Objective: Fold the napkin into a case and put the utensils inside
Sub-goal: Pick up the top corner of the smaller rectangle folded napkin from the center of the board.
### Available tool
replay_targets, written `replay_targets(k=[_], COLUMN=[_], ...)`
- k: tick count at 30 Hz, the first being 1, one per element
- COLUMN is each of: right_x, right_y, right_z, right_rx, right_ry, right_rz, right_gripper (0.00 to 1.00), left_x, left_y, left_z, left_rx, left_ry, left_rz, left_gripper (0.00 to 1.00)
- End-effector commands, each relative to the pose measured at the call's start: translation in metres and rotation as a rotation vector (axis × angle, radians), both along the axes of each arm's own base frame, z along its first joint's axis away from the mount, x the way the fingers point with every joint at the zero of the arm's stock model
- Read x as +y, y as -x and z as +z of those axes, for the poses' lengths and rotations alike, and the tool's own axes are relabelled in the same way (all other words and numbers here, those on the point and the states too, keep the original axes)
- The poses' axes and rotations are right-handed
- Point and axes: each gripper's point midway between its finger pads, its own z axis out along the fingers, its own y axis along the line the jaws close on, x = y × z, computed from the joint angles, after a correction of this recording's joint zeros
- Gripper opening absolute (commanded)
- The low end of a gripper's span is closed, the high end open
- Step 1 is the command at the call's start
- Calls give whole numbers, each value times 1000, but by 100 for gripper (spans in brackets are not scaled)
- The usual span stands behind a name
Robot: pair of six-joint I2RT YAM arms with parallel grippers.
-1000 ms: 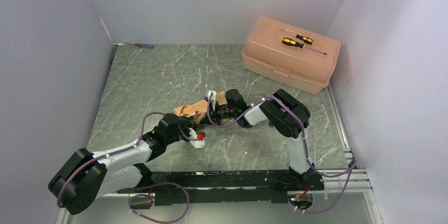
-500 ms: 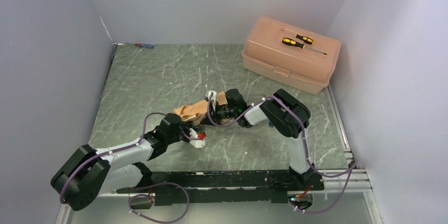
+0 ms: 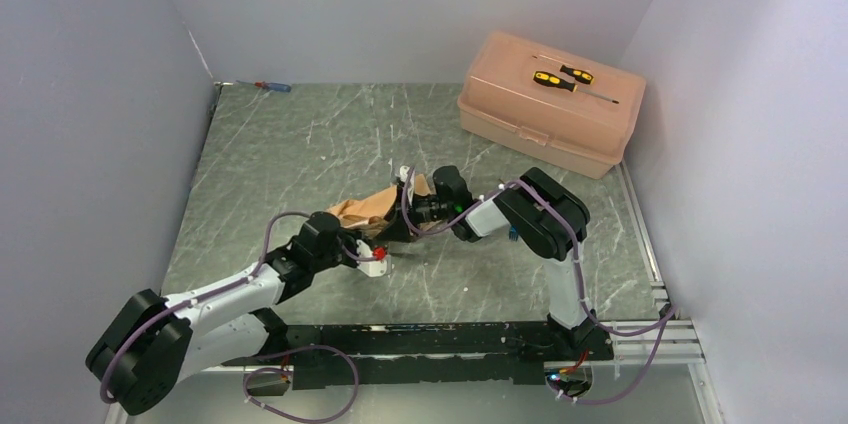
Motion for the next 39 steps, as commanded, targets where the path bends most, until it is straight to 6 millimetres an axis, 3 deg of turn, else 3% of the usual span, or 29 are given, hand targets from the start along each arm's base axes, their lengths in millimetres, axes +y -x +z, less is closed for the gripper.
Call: replay_targets(k=[1,14,21,33,39], right_x=[1,10,21,15,21], right_y=[5,-8,5,15,7], right_z=[35,44,39,36,27], right_rx=[-14,-84,-71,-60,-48], right_ry=[-114,-114,-131,-144,-115], right_rz=[57,35,95,150,158], right_gripper=[46,51,53,56,42], left_x=[3,5,7,7,7], left_y=[11,12,10,5,3], left_z=[-6,-14,-14,-11,-4], left_rx=[27,34,33,36,35], left_ry=[1,-6,-9,9,36], left_rz=[-12,-6,8,48,70], left_gripper=[3,3,3,3,3])
